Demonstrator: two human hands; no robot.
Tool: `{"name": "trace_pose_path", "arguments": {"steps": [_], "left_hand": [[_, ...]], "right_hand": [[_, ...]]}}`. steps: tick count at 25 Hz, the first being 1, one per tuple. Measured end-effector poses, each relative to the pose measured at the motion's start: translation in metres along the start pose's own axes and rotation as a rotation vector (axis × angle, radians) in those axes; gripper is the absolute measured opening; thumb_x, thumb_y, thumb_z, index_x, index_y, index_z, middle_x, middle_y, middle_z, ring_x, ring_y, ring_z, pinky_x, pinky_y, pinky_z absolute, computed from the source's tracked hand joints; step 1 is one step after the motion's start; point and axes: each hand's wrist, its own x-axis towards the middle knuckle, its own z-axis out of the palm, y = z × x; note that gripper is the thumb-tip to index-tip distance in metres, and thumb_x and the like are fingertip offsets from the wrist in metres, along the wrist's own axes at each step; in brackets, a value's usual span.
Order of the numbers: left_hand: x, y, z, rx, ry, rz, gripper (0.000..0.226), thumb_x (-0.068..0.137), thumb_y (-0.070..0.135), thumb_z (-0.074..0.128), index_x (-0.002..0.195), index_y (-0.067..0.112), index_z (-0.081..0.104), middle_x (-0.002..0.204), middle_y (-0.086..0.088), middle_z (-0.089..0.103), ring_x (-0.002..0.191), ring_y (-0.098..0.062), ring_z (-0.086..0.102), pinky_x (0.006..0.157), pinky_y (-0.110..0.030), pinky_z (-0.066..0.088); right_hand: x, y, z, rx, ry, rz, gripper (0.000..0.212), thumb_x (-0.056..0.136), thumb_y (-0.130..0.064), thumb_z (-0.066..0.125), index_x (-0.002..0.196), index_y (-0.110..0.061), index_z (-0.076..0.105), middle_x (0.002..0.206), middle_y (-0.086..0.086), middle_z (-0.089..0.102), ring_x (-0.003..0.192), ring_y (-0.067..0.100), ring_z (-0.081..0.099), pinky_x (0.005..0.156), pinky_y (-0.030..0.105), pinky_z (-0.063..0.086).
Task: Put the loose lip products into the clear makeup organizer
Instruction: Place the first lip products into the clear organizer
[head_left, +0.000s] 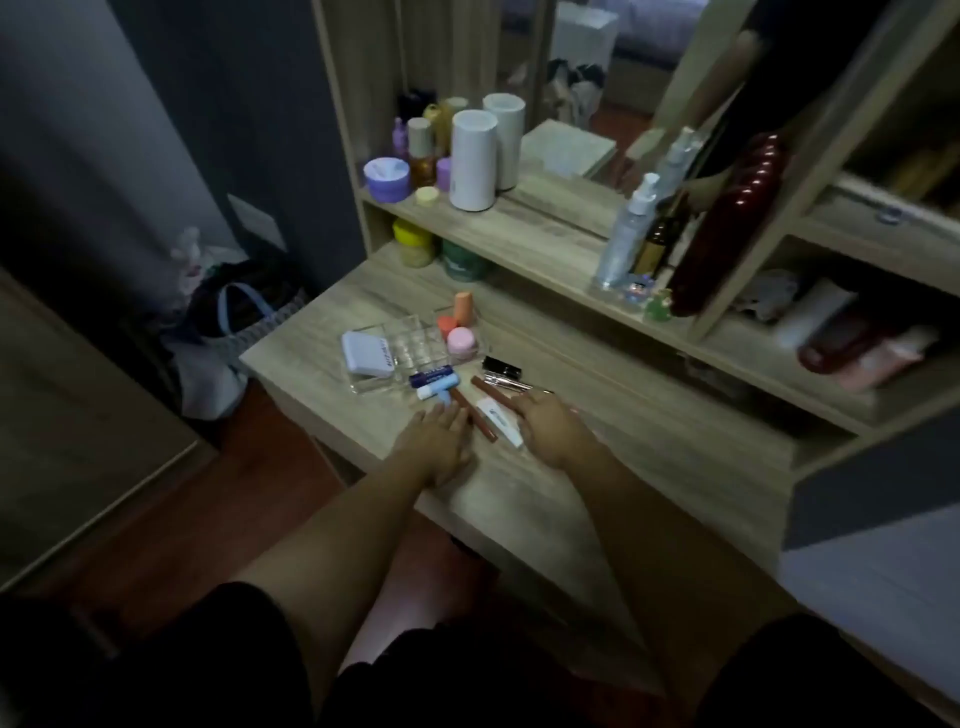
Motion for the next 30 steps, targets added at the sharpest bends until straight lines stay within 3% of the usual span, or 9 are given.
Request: {"name": "trace_pose_path", "arguments": {"steps": [2, 5, 9, 13, 16, 24, 30], "left_hand": [[0.009, -0.008, 0.000, 0.055, 0.064, 0.079, 0.058, 0.097, 0.035, 0.035, 0.147, 0.010, 0.022, 0.157, -0.013, 0.025, 0.144, -0.028, 0.022, 0.118, -0.042, 0.019], [0.017, -0.020, -0.003, 0.108, 0.181, 0.236, 0.042, 0.096, 0.028, 0.042, 0.133, 0.011, 0.050, 0.134, -0.013, 0.055, 0.123, -0.028, 0.048, 0.104, -0.039, 0.039], [0.029, -0.026, -0.007, 0.058, 0.318, 0.294, 0.028, 0.088, 0.017, 0.056, 0.110, 0.008, 0.069, 0.110, -0.016, 0.068, 0.104, -0.032, 0.061, 0.085, -0.040, 0.053], [0.048, -0.021, -0.013, 0.017, 0.228, 0.072, 0.032, 0.094, 0.026, 0.045, 0.118, 0.017, 0.065, 0.122, -0.005, 0.059, 0.114, -0.026, 0.052, 0.089, -0.037, 0.045], [0.061, -0.018, -0.022, 0.084, 0.166, 0.018, 0.030, 0.093, 0.025, 0.047, 0.115, 0.019, 0.065, 0.122, -0.006, 0.057, 0.115, -0.026, 0.050, 0.088, -0.039, 0.041], [0.087, -0.014, -0.046, 0.155, 0.029, 0.072, 0.030, 0.087, 0.022, 0.056, 0.115, 0.017, 0.065, 0.122, -0.008, 0.053, 0.122, -0.025, 0.046, 0.099, -0.040, 0.034], [0.094, -0.027, -0.066, 0.329, 0.048, 0.275, 0.029, 0.087, 0.026, 0.055, 0.114, 0.022, 0.065, 0.135, -0.005, 0.047, 0.125, -0.024, 0.041, 0.093, -0.037, 0.036]], "right_hand": [[0.023, 0.006, 0.001, 0.008, 0.013, 0.026, 0.044, 0.093, -0.009, 0.048, 0.136, -0.008, 0.044, 0.132, 0.019, 0.052, 0.118, 0.031, 0.052, 0.103, 0.036, 0.042], [0.049, 0.012, 0.004, 0.020, 0.006, 0.099, 0.030, 0.092, -0.009, 0.052, 0.121, -0.007, 0.057, 0.121, 0.016, 0.059, 0.107, 0.028, 0.058, 0.091, 0.033, 0.047], [0.077, 0.008, 0.006, 0.037, -0.048, 0.072, 0.025, 0.095, -0.014, 0.047, 0.114, -0.007, 0.062, 0.112, 0.016, 0.065, 0.101, 0.029, 0.062, 0.085, 0.034, 0.048], [0.090, 0.007, 0.012, -0.070, -0.089, 0.031, 0.026, 0.095, -0.009, 0.044, 0.115, -0.007, 0.061, 0.114, 0.015, 0.066, 0.105, 0.029, 0.062, 0.090, 0.035, 0.050], [0.095, 0.009, 0.017, -0.106, -0.103, 0.040, 0.022, 0.094, -0.007, 0.046, 0.112, -0.007, 0.060, 0.112, 0.013, 0.066, 0.104, 0.028, 0.063, 0.090, 0.038, 0.052], [0.104, 0.014, 0.022, -0.076, -0.099, 0.018, 0.019, 0.092, -0.006, 0.047, 0.106, -0.007, 0.061, 0.106, 0.015, 0.068, 0.099, 0.031, 0.064, 0.087, 0.040, 0.053], [0.099, 0.026, 0.009, 0.220, 0.009, 0.043, 0.022, 0.089, -0.013, 0.056, 0.109, -0.008, 0.063, 0.100, 0.014, 0.071, 0.092, 0.029, 0.066, 0.083, 0.043, 0.055]]}}
